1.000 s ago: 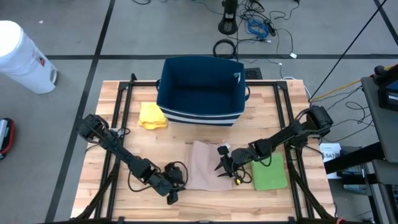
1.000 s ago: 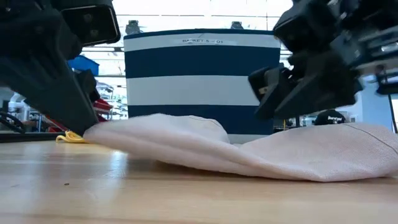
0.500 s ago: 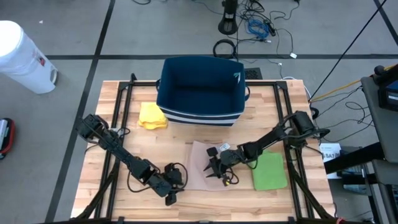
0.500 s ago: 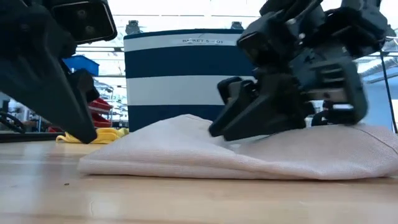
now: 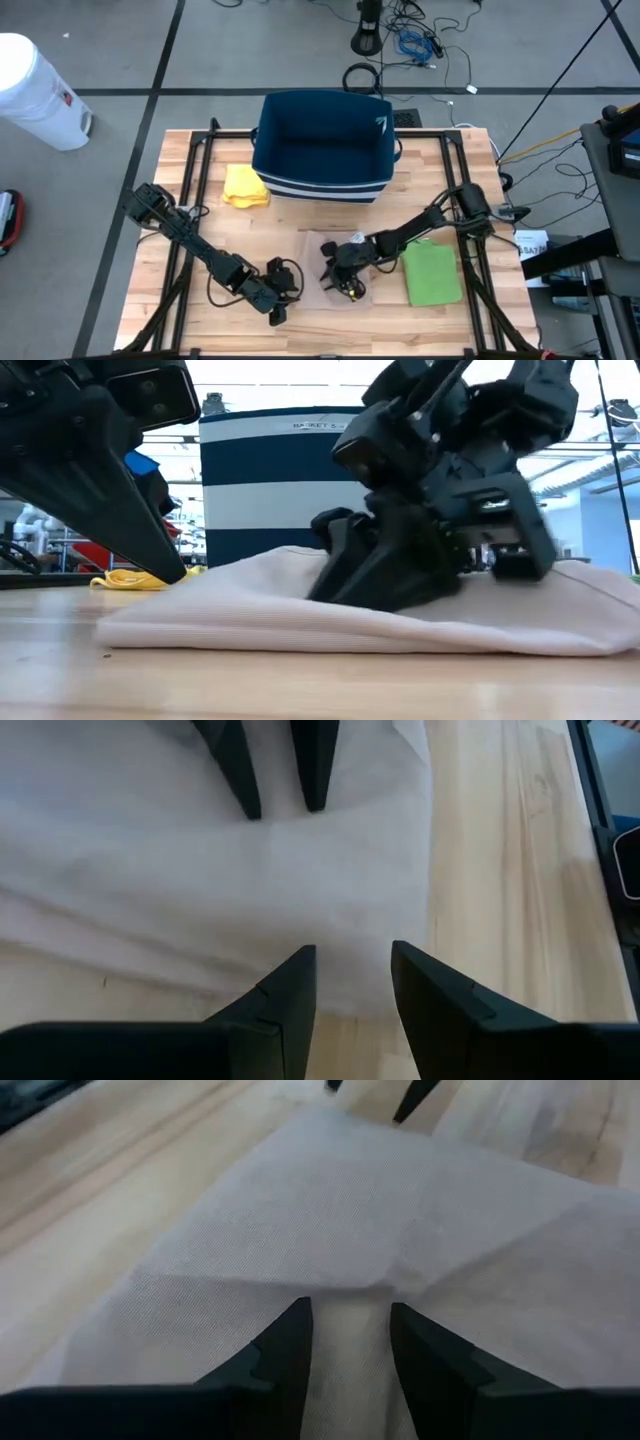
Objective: Fold towel
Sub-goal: Fold the light pink towel
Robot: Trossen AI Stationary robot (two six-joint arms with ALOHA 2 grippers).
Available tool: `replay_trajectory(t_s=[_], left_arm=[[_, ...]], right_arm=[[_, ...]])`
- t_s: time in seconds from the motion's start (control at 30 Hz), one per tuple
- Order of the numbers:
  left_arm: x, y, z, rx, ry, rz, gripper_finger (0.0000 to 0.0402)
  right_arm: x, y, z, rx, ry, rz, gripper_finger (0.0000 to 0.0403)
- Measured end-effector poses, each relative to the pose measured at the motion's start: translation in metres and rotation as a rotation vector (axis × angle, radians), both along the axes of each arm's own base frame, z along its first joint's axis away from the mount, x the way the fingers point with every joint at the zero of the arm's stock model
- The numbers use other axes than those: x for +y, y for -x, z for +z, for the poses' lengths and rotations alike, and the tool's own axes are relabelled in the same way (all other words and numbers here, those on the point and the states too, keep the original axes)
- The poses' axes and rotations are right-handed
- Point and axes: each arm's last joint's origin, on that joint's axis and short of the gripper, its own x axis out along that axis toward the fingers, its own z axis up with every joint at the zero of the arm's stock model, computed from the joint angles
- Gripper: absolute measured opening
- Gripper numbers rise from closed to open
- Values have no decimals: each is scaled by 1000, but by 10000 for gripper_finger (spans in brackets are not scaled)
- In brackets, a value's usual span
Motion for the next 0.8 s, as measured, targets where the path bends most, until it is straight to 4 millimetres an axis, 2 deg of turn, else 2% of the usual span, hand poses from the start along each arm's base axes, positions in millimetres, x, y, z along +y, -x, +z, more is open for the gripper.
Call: replay_trajectory(t_s=[0.1,0.23,0.27,0.5,0.7,0.8], left_arm=[[0,0,0,-3,-13,-13,138],[1,-1,0,-6,-19,-14,138],[2,-1,0,-5,-20,-13,138],[2,-1,0,-11,-31,-5,137],[3,-1,0,-5,-37,-5,137],[4,-2,0,-4,-40,1,137]], right_arm=[[3,5,16,13,24,22,127],[3,5,45,-82,40,35,128],[1,4,46,-88,51,23,128],[-15,-3,34,-99,78,-38,128],[-15,-12,17,-149,36,-32,128],[-15,-12,3,-122,45,-30,128]])
